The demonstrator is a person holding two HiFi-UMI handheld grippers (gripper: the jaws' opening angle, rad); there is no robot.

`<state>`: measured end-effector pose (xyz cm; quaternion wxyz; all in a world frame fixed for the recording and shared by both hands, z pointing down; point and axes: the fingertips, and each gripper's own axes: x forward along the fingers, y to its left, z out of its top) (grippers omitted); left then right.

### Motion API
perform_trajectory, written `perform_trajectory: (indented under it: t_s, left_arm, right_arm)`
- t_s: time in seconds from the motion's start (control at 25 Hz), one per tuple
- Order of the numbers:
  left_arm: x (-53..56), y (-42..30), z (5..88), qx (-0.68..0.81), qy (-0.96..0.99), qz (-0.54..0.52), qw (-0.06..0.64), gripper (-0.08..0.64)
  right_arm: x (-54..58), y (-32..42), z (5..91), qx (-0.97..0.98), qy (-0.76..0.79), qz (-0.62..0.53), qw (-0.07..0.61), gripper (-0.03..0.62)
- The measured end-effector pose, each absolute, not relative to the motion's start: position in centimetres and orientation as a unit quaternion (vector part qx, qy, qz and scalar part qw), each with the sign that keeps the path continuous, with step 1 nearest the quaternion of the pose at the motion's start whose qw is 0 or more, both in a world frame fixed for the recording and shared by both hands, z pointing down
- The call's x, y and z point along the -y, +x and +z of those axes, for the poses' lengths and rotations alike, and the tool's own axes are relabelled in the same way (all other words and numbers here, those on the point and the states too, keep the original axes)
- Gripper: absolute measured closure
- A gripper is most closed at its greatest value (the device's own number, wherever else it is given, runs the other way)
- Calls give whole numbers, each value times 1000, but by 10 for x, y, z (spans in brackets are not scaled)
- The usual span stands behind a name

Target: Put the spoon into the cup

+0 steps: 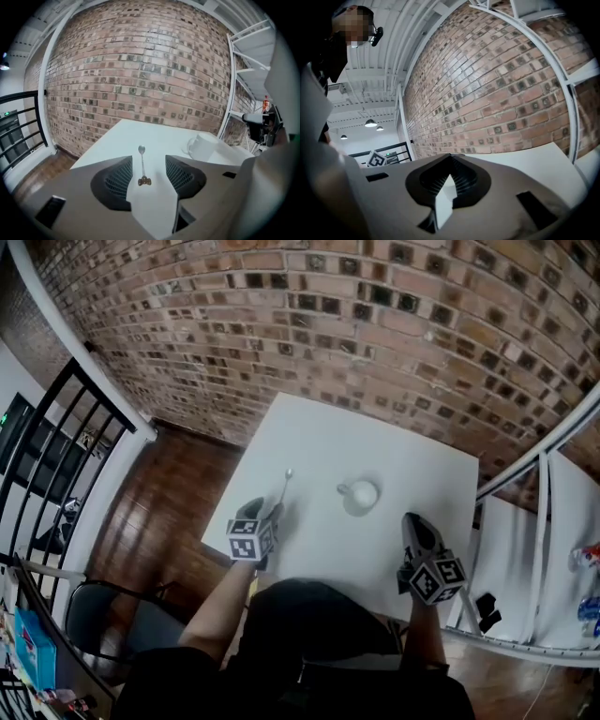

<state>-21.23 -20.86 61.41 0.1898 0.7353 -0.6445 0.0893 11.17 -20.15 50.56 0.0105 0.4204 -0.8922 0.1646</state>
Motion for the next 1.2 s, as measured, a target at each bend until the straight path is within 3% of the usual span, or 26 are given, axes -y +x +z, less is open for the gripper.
perform_trajectory:
  t_s: [0.68, 1.2]
  left_arm:
    - [234, -199, 699, 634, 710, 215, 220, 330]
    - [237, -206, 702, 641, 705, 217, 213, 351]
  right_arm:
    - [228, 157, 499, 865, 474, 164, -5, 588]
    - [245, 139, 497, 874, 458, 163, 0, 588]
